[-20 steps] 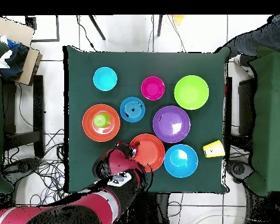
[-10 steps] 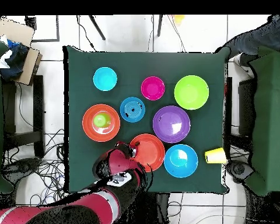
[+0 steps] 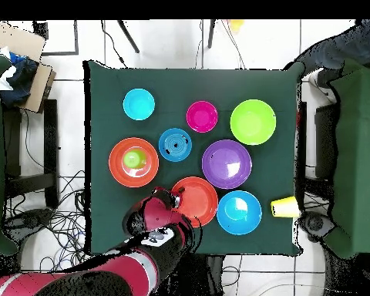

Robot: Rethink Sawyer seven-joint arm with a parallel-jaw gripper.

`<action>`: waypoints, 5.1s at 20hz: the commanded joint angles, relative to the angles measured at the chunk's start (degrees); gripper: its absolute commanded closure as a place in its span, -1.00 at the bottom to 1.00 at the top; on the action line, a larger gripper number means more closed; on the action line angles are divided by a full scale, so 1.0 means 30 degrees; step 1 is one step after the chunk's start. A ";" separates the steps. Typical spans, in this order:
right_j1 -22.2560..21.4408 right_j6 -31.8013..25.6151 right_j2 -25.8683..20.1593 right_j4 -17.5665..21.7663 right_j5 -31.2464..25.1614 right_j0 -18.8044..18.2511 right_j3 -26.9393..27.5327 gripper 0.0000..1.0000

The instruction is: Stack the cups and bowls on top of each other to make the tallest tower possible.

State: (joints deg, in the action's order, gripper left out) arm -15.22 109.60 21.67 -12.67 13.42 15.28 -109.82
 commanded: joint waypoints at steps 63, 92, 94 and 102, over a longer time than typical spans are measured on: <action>-0.4970 0.3343 -0.1384 -0.0787 -0.7648 0.1391 -0.1349 1.00; -0.8579 0.4527 -0.0372 -0.1303 -1.3639 0.3260 -0.1137 1.00; -0.8719 0.4753 -0.0406 -0.1447 -1.4175 0.3379 -0.0913 1.00; -0.8210 0.5359 -0.0217 -0.1544 -1.4662 0.3614 0.0036 1.00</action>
State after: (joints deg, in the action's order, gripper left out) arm -40.84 114.11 24.00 -15.68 -25.71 26.12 -113.39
